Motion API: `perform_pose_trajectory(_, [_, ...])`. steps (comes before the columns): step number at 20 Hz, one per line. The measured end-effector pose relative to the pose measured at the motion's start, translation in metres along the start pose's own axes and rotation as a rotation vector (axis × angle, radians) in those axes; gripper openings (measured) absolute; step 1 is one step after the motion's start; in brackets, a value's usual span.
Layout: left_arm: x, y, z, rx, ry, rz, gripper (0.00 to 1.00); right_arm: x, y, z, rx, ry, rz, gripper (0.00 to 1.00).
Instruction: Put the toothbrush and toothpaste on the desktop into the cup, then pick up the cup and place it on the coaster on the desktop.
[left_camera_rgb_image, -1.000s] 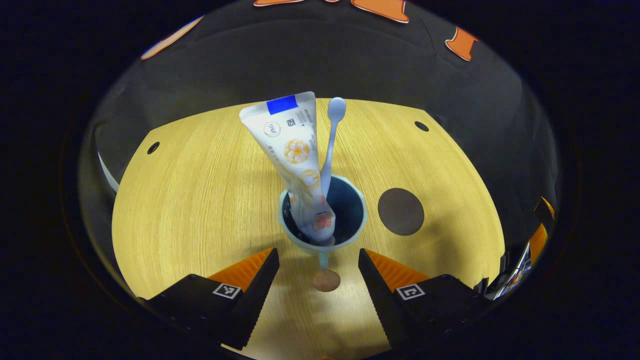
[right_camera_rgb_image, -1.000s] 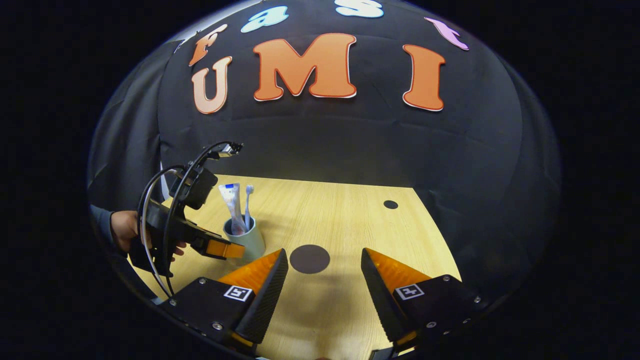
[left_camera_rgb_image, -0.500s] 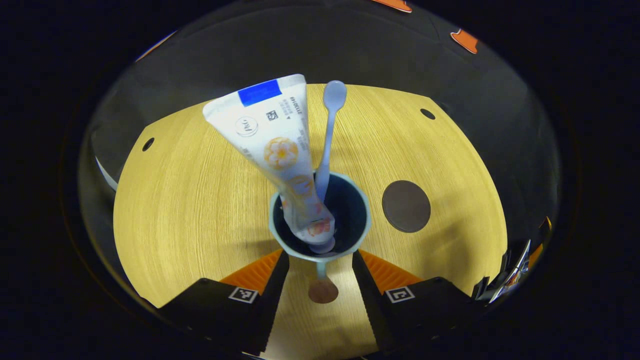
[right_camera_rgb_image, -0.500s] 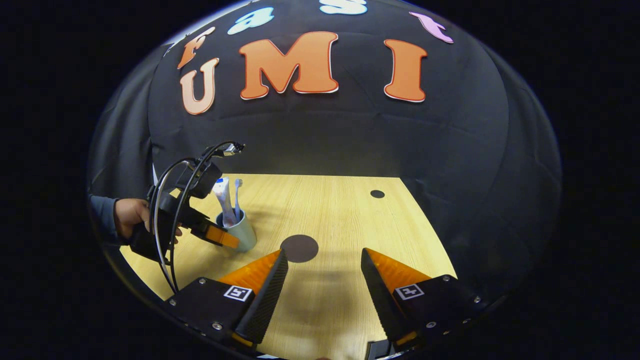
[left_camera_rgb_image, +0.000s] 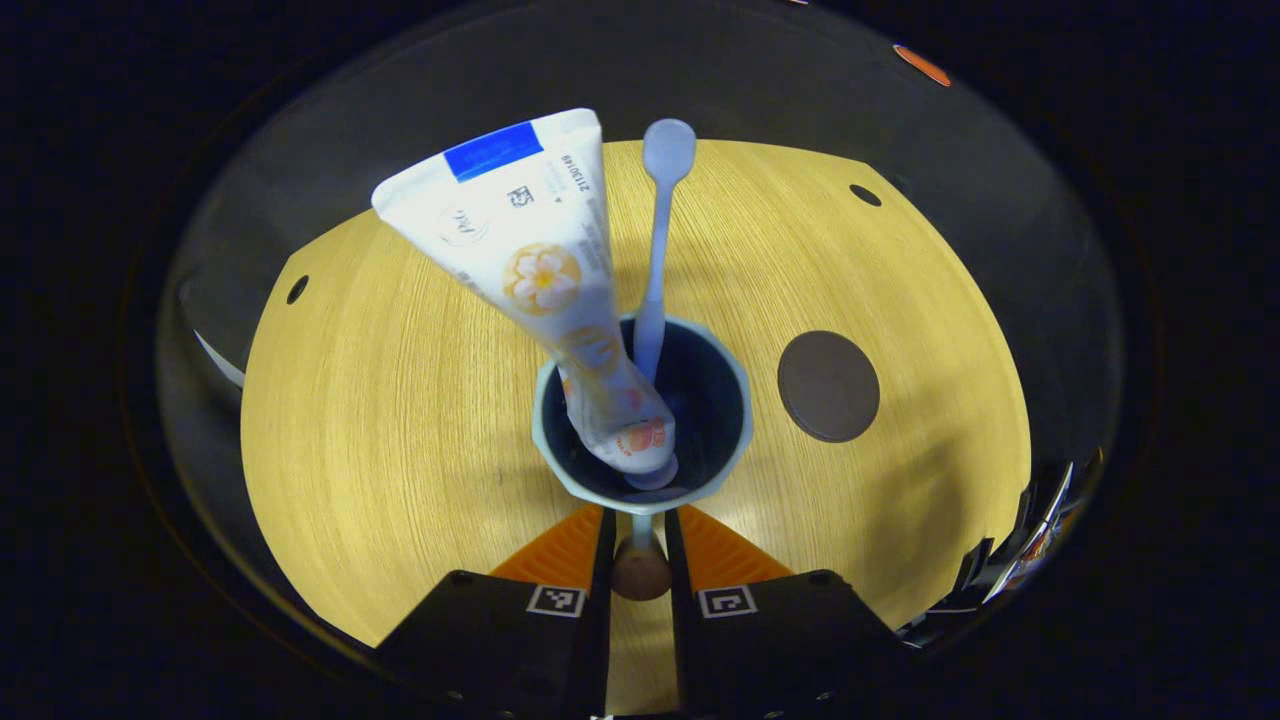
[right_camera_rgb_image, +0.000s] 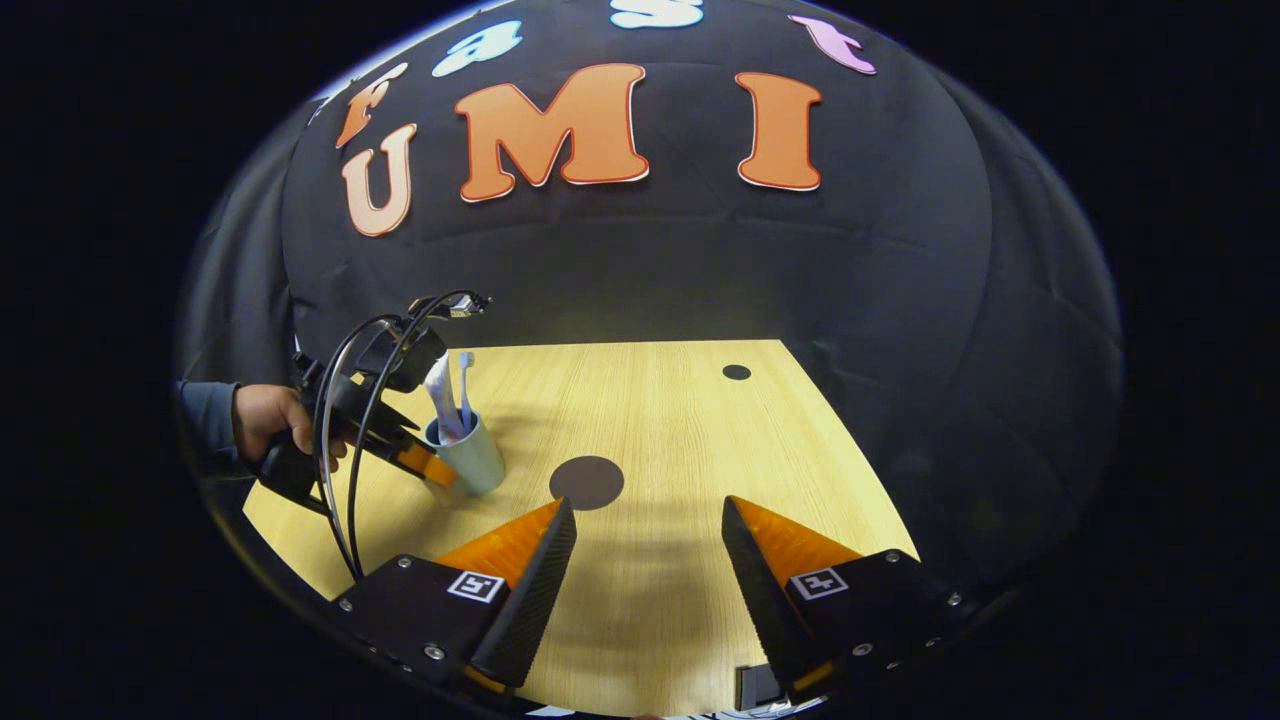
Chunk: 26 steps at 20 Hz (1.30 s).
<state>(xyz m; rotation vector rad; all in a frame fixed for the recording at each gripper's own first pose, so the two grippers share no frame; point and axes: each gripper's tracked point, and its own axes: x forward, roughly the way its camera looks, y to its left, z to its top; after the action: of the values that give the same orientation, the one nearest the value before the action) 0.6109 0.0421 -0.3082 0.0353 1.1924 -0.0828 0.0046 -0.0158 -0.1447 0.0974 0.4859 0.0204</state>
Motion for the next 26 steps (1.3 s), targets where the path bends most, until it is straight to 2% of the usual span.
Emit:
perform_pose_trajectory(8, [0.000, 0.000, 0.001, -0.029, -0.009, 0.001, 0.19, -0.012, -0.007, 0.004, 0.005, -0.016, -0.023, 0.88])
perform_pose_trajectory(16, [-0.004, -0.005, 0.003, -0.055, -0.024, -0.018, 0.19, -0.026, -0.018, 0.004, 0.021, -0.027, -0.047, 0.88])
perform_pose_trajectory(26, [0.002, 0.002, 0.006, 0.025, -0.081, -0.049, 0.19, -0.042, -0.037, 0.002, 0.037, -0.042, -0.094, 0.88])
